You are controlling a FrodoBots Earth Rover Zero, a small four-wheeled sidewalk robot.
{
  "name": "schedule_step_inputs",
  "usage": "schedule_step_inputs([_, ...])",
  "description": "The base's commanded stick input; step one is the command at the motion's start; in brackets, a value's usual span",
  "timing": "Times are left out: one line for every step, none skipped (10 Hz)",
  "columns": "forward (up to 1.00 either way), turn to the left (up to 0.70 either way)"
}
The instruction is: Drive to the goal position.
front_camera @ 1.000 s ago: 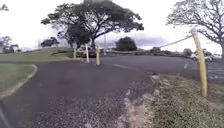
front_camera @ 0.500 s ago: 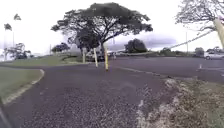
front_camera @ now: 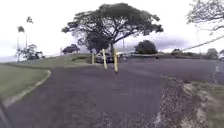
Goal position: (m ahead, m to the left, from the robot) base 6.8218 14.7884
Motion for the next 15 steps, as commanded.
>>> schedule_step_inputs([0.70,0.34])
schedule_step_inputs([0.70,0.34])
schedule_step_inputs([0.70,0.34])
schedule_step_inputs([0.70,0.31])
schedule_step_inputs([0.70,0.16])
schedule_step_inputs([0.70,0.00])
schedule_step_inputs([0.70,0.00])
schedule_step_inputs([0.70,0.00])
schedule_step_inputs([0.70,0.00])
schedule_step_inputs([0.70,0.00])
schedule_step_inputs([0.70,0.00])
schedule_step_inputs([0.70,0.01])
schedule_step_inputs([0.72,0.10])
schedule_step_inputs([0.85,0.34])
schedule_step_inputs([0.85,0.34])
